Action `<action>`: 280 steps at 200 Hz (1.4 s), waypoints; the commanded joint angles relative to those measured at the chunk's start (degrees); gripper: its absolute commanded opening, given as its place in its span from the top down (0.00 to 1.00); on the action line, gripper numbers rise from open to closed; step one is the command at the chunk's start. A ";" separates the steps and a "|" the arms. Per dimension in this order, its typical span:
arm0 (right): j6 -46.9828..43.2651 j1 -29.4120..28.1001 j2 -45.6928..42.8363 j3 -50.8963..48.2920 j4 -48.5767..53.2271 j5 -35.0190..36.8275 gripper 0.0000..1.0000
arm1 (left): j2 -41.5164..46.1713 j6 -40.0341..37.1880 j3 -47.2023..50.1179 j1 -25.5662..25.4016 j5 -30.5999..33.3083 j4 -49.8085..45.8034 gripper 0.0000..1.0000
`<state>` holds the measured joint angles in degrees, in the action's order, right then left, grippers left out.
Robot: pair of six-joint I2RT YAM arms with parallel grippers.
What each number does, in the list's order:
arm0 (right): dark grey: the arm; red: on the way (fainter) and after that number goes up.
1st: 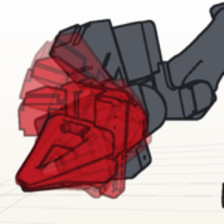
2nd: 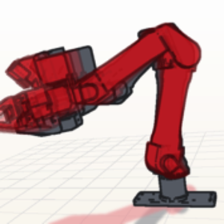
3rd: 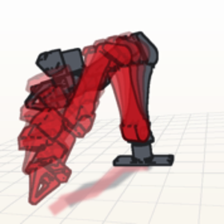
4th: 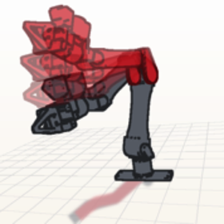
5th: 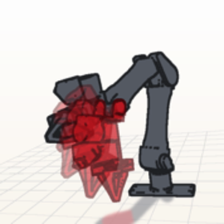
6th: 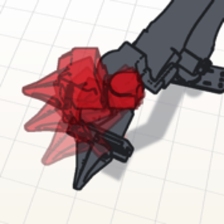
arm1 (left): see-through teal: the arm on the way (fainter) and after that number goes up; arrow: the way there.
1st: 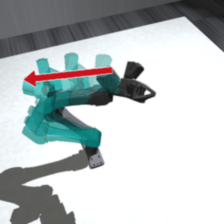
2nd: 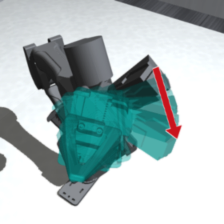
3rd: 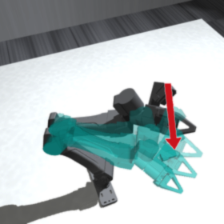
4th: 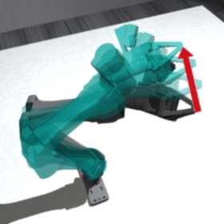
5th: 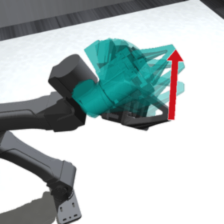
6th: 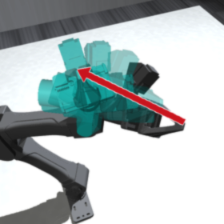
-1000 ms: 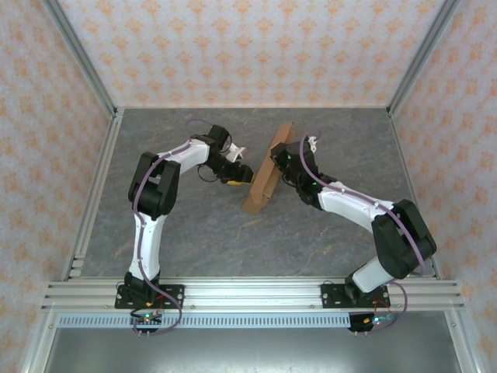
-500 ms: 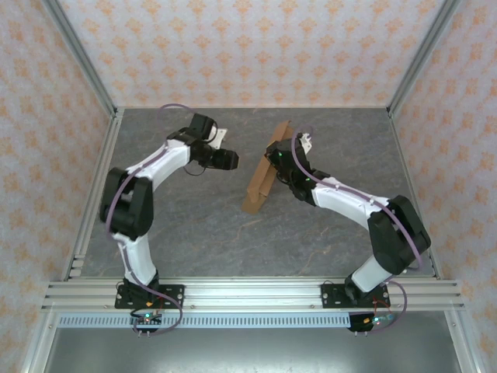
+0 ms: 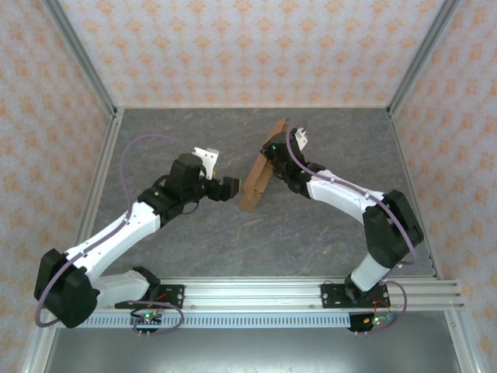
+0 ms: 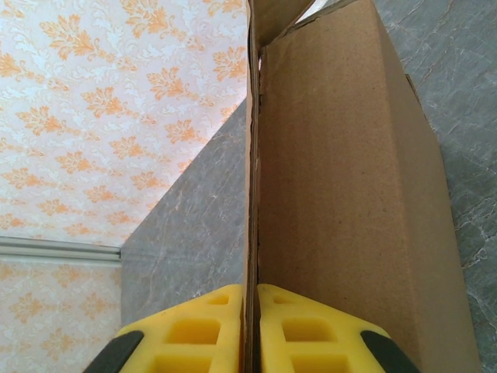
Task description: Fold the paper box
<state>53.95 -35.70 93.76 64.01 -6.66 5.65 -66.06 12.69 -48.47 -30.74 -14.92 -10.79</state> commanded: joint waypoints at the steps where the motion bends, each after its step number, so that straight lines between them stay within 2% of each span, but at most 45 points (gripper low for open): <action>1: -0.78 -0.43 2.45 0.89 5.90 1.03 0.88 | 0.38 -2.17 0.03 -3.22 5.38 4.78 0.08; 45: -0.92 -0.60 2.92 2.21 7.07 1.38 0.88 | -3.94 -7.12 -2.92 -9.65 7.83 4.24 0.00; 101: -0.74 -0.60 3.37 2.79 7.27 1.46 0.88 | -11.28 -9.35 -7.23 -13.42 14.71 1.93 0.00; 123: -0.78 -0.67 3.28 2.96 7.39 1.56 0.88 | -13.89 -9.64 -7.84 -13.73 14.72 2.27 0.01; 154: -0.77 -0.68 3.32 3.14 7.42 1.62 0.88 | -16.85 -9.64 -8.93 -13.68 14.38 2.66 0.06; 231: -0.78 -0.68 3.28 3.22 7.31 1.58 0.88 | -17.71 -8.03 -8.47 -13.68 12.77 4.76 0.36; 245: -0.81 -0.68 3.14 3.14 7.43 1.56 0.88 | -17.52 -8.02 -8.14 -13.73 12.63 4.90 0.39; 267: -1.21 -0.73 2.34 2.88 7.61 1.98 0.84 | -16.98 -8.46 -7.97 -13.46 12.81 4.28 0.43; 280: -1.53 -0.69 1.47 2.58 7.66 2.15 0.78 | -16.16 -8.73 -7.57 -13.16 12.42 3.95 0.45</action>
<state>53.84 -35.97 95.42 67.00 -4.29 6.26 -83.74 4.10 -55.59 -44.25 -2.68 -7.88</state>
